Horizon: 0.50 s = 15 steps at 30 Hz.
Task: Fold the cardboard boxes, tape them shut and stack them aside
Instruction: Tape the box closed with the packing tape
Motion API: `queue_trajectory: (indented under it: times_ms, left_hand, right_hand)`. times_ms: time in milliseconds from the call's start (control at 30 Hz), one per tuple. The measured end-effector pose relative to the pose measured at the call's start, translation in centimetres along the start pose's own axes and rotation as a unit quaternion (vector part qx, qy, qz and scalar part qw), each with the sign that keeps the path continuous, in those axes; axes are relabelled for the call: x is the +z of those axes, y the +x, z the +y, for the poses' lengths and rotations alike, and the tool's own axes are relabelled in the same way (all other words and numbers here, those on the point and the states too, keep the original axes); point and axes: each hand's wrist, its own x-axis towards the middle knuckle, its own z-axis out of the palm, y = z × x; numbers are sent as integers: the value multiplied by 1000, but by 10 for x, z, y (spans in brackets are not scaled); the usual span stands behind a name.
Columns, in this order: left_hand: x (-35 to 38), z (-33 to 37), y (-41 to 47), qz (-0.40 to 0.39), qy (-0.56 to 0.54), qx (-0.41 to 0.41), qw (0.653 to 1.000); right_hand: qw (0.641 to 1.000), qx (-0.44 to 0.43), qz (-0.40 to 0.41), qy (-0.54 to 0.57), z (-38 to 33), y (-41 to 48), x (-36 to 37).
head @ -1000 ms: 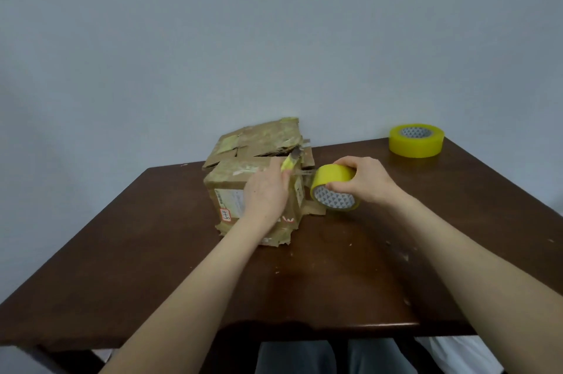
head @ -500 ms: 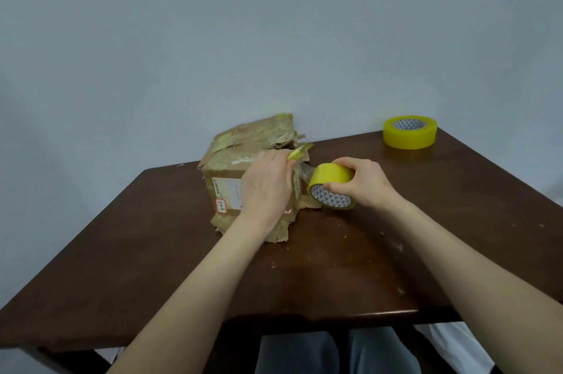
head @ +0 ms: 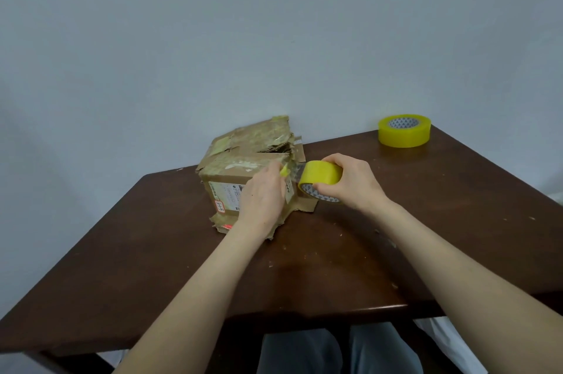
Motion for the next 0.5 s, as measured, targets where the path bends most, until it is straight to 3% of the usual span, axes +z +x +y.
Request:
queue_trajectory:
  times_ms: [200,500]
  left_hand:
    - [-4,0,-4,0,-11,8,1000]
    - [-4,-1,-3,-2,-9,-5,1000]
  right_hand:
    - [1000,7,-7,-1,0,-2,1]
    - [995,33,-83,40,-6,2,0]
